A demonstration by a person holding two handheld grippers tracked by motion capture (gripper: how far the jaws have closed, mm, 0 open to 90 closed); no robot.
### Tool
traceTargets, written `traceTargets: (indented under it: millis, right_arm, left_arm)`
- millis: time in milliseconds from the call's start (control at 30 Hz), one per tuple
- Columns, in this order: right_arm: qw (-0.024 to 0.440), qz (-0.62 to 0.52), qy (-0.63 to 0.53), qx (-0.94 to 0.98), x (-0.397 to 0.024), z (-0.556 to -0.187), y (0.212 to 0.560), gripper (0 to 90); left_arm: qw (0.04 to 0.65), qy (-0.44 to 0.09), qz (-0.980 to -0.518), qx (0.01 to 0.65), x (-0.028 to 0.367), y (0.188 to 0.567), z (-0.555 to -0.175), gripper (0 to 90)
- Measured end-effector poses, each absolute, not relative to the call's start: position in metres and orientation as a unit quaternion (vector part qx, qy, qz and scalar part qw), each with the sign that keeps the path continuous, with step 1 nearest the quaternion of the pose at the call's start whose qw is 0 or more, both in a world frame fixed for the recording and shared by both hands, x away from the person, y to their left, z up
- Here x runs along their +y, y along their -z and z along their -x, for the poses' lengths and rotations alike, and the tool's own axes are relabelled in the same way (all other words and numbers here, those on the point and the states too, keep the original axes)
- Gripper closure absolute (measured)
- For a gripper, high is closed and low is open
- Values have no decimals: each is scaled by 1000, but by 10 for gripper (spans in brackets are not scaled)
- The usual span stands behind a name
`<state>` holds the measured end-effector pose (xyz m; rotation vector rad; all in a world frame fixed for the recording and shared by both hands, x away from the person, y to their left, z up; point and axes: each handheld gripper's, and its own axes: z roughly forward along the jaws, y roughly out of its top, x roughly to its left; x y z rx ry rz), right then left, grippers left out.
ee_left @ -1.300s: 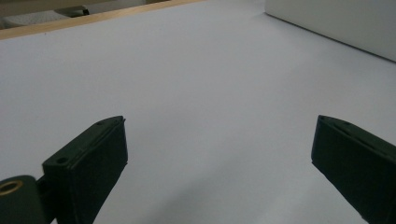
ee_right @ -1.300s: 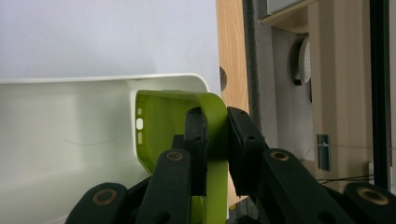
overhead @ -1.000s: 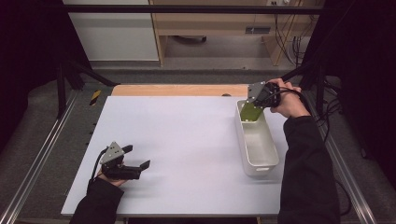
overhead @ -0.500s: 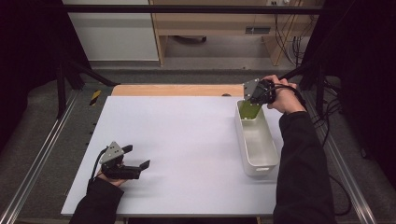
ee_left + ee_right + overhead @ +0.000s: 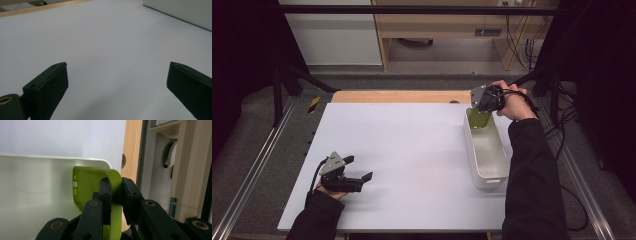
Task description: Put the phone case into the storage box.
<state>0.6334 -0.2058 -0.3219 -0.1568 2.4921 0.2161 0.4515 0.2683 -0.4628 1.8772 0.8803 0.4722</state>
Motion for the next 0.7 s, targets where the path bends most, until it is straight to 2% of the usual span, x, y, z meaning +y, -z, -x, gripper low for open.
traceTargets:
  millis: [700]
  right_arm:
    - [308, 72, -75, 946, -201, -641, 324, 790]
  left_arm:
    - [486, -194, -771, 363, 269, 463, -452, 32]
